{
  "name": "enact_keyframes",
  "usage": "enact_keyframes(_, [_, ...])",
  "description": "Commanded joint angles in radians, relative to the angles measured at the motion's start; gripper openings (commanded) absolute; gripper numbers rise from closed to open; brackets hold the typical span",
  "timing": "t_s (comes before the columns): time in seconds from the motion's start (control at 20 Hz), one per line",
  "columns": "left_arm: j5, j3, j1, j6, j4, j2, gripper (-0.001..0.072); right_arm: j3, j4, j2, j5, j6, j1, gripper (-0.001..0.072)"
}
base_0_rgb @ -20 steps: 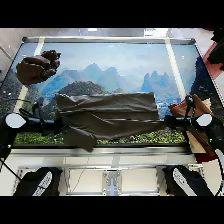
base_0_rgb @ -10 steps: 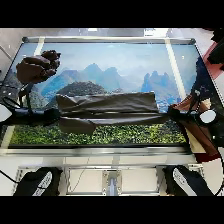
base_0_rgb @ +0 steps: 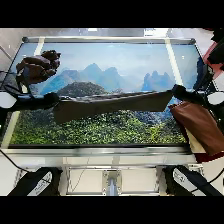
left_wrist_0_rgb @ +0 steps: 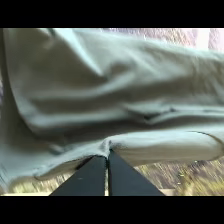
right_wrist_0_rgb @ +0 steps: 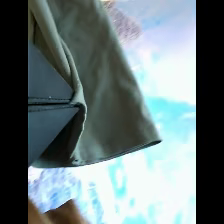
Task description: Fold the shirts.
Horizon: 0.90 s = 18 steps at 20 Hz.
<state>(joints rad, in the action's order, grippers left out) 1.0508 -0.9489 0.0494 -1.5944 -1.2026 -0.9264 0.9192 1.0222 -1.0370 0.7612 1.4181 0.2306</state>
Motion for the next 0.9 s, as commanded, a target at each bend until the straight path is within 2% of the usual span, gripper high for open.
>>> enact_keyframes(0.0, [-0.061,-0.043,0.000,0.057,0.003,-0.135,0.0010,0.074,-0.111,-0.124,-0.077,-0.035,-0.016,0.0025])
enact_keyframes(0.25, [-0.079,-0.043,-0.001,0.104,0.035,-0.311,0.0010,0.103,-0.103,-0.332,-0.202,-0.039,-0.129,0.0026])
enact_keyframes(0.4, [-0.168,-0.043,-0.001,0.103,0.034,-0.372,0.0010,0.117,-0.102,-0.434,-0.238,-0.038,-0.160,0.0025])
enact_keyframes(0.7, [-0.276,-0.043,-0.001,0.103,0.039,-0.435,0.0012,0.118,-0.102,-0.499,-0.255,-0.039,-0.162,0.0026])
enact_keyframes(0.75, [-0.305,-0.043,-0.001,0.103,0.060,-0.435,0.0038,0.118,-0.102,-0.499,-0.255,-0.039,-0.162,0.0028])
enact_keyframes(0.8, [-0.338,-0.043,-0.001,0.103,0.088,-0.435,0.0233,0.118,-0.103,-0.499,-0.255,-0.039,-0.162,0.0028])
enact_keyframes(0.85, [-0.370,-0.045,0.000,0.103,0.121,-0.434,0.0502,0.123,-0.103,-0.499,-0.250,-0.039,-0.161,0.0043])
